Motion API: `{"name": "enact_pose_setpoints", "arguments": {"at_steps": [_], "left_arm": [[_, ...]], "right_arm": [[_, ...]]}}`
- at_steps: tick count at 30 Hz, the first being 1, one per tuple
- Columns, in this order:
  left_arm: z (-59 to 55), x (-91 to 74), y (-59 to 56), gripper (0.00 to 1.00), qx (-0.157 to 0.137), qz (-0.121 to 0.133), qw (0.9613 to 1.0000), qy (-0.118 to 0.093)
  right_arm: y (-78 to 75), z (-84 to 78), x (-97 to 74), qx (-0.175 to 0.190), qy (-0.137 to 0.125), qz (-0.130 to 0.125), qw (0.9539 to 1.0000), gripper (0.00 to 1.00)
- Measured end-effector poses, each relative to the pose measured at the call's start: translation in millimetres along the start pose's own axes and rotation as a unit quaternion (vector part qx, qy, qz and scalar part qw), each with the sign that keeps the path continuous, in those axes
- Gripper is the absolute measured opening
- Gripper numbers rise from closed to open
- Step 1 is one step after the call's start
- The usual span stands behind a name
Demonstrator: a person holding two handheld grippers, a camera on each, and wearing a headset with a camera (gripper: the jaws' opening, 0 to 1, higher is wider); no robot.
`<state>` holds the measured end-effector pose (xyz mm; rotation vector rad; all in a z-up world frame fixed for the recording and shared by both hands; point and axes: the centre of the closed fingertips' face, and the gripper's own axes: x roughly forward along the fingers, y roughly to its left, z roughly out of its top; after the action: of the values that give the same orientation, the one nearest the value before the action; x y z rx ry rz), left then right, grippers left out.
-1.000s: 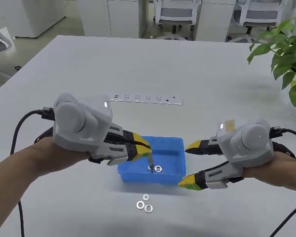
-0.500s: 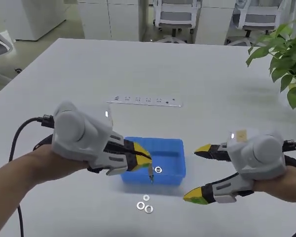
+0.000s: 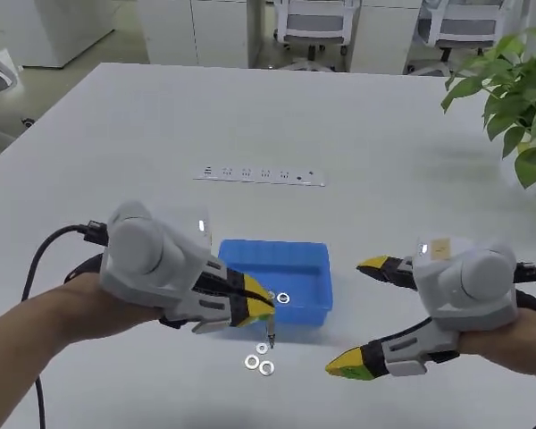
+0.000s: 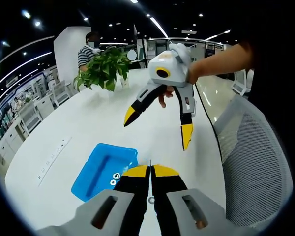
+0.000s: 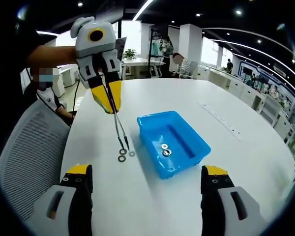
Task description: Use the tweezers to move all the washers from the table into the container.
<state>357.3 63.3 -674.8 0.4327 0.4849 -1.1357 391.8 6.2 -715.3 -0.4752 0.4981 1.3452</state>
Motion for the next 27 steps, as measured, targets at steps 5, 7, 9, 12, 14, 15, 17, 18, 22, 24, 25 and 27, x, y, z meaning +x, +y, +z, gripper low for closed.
{"name": "enact_pose_setpoints", "arguments": {"at_steps": [5, 7, 9, 12, 14, 15, 17, 18, 22, 24, 25, 27], "left_arm": [[-3.8, 1.0, -4.5, 0.05, -0.001, -0.006, 1.0000, 0.005], [-5.4, 1.5, -5.6, 0.05, -0.001, -0.008, 0.9999, 0.006], [-6.5, 1.9, -7.8, 0.05, -0.002, -0.011, 0.9999, 0.007], [-8.1, 3.1, -9.1, 0.05, -0.003, -0.013, 0.9999, 0.008], [-9.8, 4.1, -10.5, 0.05, -0.003, -0.016, 0.9998, 0.010], [-10.7, 4.5, -10.8, 0.05, -0.002, -0.017, 0.9998, 0.011], [-11.9, 5.3, -12.3, 0.05, -0.003, -0.019, 0.9997, 0.013], [-12.9, 5.9, -12.8, 0.05, -0.002, -0.020, 0.9997, 0.014], [-15.0, 7.5, -14.8, 0.05, -0.002, -0.023, 0.9996, 0.017], [-16.7, 8.5, -15.5, 0.05, -0.001, -0.024, 0.9995, 0.019], [-17.4, 8.9, -16.0, 0.05, -0.001, -0.026, 0.9995, 0.021], [-19.6, 10.0, -16.6, 0.05, 0.000, -0.026, 0.9994, 0.023]], "right_arm": [[0.5, 0.1, 1.0, 0.000, -0.003, -0.004, 1.0000, 1.00], [0.7, 0.1, 1.1, 0.001, -0.003, -0.004, 1.0000, 1.00], [1.7, -0.6, 1.7, 0.002, -0.001, -0.001, 1.0000, 1.00], [2.7, -3.2, 2.8, 0.001, 0.003, 0.000, 1.0000, 1.00], [4.6, -4.8, 3.1, 0.003, 0.006, 0.002, 1.0000, 1.00], [5.4, -5.4, 3.4, 0.003, 0.007, 0.003, 1.0000, 1.00], [6.5, -6.6, 4.0, 0.003, 0.008, 0.004, 1.0000, 1.00], [7.3, -7.3, 4.0, 0.002, 0.009, 0.005, 0.9999, 1.00], [8.5, -8.5, 4.3, 0.004, 0.011, 0.007, 0.9999, 1.00], [9.1, -8.9, 4.1, 0.005, 0.013, 0.007, 0.9999, 1.00], [9.1, -9.2, 4.1, 0.005, 0.013, 0.008, 0.9999, 1.00], [9.2, -9.9, 4.1, 0.004, 0.014, 0.008, 0.9999, 1.00]]}}
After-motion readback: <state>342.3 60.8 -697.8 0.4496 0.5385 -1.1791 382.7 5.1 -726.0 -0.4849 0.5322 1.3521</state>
